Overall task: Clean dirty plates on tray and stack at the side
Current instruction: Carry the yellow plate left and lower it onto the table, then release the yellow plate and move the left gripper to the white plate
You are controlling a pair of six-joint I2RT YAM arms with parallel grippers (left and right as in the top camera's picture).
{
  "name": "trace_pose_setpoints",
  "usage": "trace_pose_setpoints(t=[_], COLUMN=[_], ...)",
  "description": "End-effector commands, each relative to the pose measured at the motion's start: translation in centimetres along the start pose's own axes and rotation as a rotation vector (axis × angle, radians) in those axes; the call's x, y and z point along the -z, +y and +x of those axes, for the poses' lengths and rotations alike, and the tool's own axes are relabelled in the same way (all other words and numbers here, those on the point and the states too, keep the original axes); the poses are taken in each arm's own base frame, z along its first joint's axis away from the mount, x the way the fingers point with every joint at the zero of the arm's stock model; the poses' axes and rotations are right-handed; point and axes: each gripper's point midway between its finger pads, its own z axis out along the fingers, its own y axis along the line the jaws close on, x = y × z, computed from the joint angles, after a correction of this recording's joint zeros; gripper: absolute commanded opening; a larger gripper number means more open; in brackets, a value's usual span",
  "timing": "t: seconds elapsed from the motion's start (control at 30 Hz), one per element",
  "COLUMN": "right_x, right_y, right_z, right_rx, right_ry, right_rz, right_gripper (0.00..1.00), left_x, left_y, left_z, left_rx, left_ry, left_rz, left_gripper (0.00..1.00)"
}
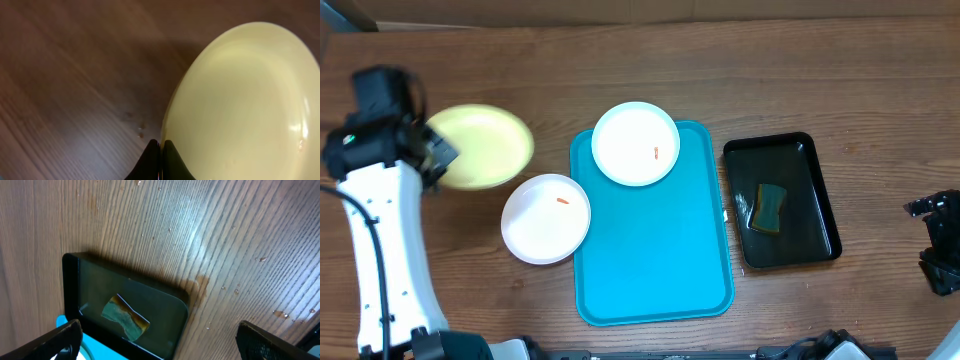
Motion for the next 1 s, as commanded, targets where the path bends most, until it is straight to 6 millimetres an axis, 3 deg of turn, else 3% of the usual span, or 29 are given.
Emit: trace_pose_setpoints(t=[0.0, 0.2, 0.43, 0.47, 0.57, 0.67, 0.73, 0.83, 0.9, 0.97], right_x=[0.3, 0.3, 0.3, 0.3, 0.3, 0.3, 0.3, 0.3, 0.3, 0.3], right_y=[0.3, 0.3, 0.3, 0.3, 0.3, 0.3, 0.3, 0.3, 0.3, 0.3], right_z=[-0.3, -0.3, -0.3, -0.3, -0.3, -0.3, -0.3, -0.3, -0.3, -0.3], right_rx=[0.001, 0.001, 0.001, 0.001, 0.001, 0.001, 0.001, 0.001, 0.001, 0.001], right_ry=[-0.013, -0.013, -0.013, -0.013, -0.013, -0.013, -0.013, -0.013, -0.013, -0.013], right_rz=[-0.013, -0.013, -0.013, -0.013, -0.013, -0.013, -0.013, -0.013, -0.013, -0.013], right_gripper=[1.00, 1.00, 1.00, 1.00, 1.00, 1.00, 1.00, 1.00, 1.00, 1.00], left_x=[-3.8, -9.1, -10.6, -10.6, -10.6, -10.6, -10.6, -10.4, -10.0, -8.9], left_y=[3.8, 8.5, 11.2, 11.4, 11.8, 11.8, 11.2, 8.6, 6.2, 2.4], left_z=[1.7, 4.1, 3.6, 3.4, 3.2, 3.2, 3.3, 3.6, 4.2, 5.6], left_rx=[0.142, 0.359, 0.423, 0.412, 0.396, 0.362, 0.353, 0.314, 0.288, 0.203], left_ry=[0.097, 0.166, 0.120, 0.110, 0.098, 0.101, 0.113, 0.160, 0.211, 0.283], left_rz=[-0.039, -0.071, -0.111, -0.117, -0.142, -0.136, -0.108, 0.040, 0.170, 0.337], left_gripper=[0.04, 0.04, 0.04, 0.08, 0.37, 0.55, 0.56, 0.55, 0.54, 0.54])
